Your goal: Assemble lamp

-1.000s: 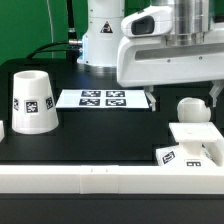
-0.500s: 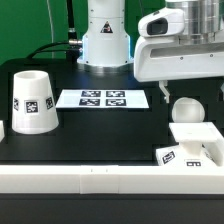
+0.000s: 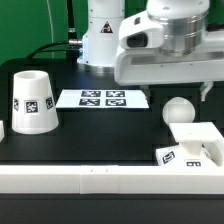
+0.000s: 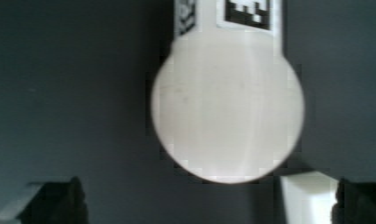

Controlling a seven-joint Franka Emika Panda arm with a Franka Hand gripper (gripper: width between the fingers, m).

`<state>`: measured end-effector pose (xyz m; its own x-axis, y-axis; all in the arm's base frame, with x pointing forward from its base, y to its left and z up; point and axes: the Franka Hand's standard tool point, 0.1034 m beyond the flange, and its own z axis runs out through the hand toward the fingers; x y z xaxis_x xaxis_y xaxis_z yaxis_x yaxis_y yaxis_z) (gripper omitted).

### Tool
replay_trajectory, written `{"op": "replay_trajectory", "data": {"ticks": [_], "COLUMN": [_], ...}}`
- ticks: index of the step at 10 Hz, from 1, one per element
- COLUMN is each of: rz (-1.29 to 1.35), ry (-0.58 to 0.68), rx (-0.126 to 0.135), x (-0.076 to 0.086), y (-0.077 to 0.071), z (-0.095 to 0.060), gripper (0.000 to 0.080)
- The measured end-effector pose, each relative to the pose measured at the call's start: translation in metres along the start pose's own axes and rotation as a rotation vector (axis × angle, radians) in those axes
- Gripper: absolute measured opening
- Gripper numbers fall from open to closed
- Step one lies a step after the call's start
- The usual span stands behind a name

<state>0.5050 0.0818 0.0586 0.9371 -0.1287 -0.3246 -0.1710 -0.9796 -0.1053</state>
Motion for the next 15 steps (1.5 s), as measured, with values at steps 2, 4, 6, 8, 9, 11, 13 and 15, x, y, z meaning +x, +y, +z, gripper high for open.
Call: {"op": "replay_trajectory", "data": {"ticks": [2, 4, 6, 8, 9, 11, 13, 15], "rz": [0.0, 0.003, 0.006, 0.026, 0.042, 0.059, 0.053, 0.045], "ry": [-0.145, -0.267, -0.387, -0.552, -0.61, -0.591, -0.588, -0.587], "rx": [-0.003, 0.004, 0.026, 0.03, 0.024, 0.022, 0.019, 0.019], "x": [-0.003, -0.007, -0.01, -0.031, -0.036, -0.033, -0.036, -0.036], "y": [-0.002, 0.004, 0.024, 0.042, 0.042, 0.045, 0.045, 0.044], "z": [0.002, 0.005, 0.015, 0.036, 0.045, 0.057, 0.063, 0.064], "gripper": [0.0698, 0.0698, 0.0698, 0.0698, 0.0698, 0.0698, 0.0657, 0.0574]}}
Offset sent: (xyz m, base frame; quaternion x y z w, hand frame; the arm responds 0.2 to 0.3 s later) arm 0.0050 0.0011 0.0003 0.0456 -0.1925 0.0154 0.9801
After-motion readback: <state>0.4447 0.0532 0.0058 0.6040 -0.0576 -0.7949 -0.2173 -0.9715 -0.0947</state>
